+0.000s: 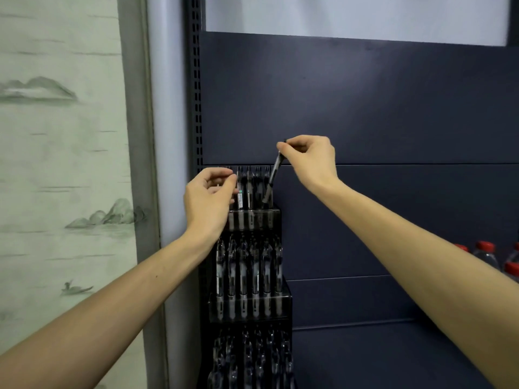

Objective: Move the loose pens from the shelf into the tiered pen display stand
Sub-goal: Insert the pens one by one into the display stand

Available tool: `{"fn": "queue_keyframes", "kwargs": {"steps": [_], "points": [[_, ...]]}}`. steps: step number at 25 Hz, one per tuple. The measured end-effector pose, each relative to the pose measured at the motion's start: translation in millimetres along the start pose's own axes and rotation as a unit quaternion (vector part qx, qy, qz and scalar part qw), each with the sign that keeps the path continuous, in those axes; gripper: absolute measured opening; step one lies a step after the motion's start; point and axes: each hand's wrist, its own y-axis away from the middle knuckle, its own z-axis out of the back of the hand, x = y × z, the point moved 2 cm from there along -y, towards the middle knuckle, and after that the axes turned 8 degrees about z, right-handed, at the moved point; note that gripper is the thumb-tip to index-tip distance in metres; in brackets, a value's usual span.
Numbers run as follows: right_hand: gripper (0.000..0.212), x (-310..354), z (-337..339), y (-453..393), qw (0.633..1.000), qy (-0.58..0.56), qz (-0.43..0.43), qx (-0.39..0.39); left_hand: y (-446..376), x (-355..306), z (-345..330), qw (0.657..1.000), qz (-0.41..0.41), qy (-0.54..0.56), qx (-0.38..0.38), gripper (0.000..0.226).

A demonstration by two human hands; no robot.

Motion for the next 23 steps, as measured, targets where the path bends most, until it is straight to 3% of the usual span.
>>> {"fn": "queue_keyframes", "kwargs": {"steps": [4, 11, 16, 19, 23], "points": [[0.018, 5, -8, 5, 0.999, 0.039, 0.029, -0.018, -2, 15, 15, 0.998, -0.001, -0.055, -0.032, 0.021], [0.021, 2, -33, 8, 0.974, 0.196, 0.074, 0.082, -6, 28, 33, 0.996, 0.03, -0.074, -0.039, 0.019], [0.022, 2, -37, 0, 0.971, 0.203, 0.047, 0.114, -4, 34, 36, 0.994, 0.039, -0.092, -0.053, 0.023], [0.025, 12, -45, 2, 0.961, 0.222, 0.053, 0.158, -8, 30, 31, 0.994, 0.039, -0.087, -0.061, 0.024], [0.025, 2, -46, 13, 0.943, 0.282, 0.083, 0.157, -11, 25, 30, 0.991, 0.023, -0.104, -0.076, 0.022]]}}
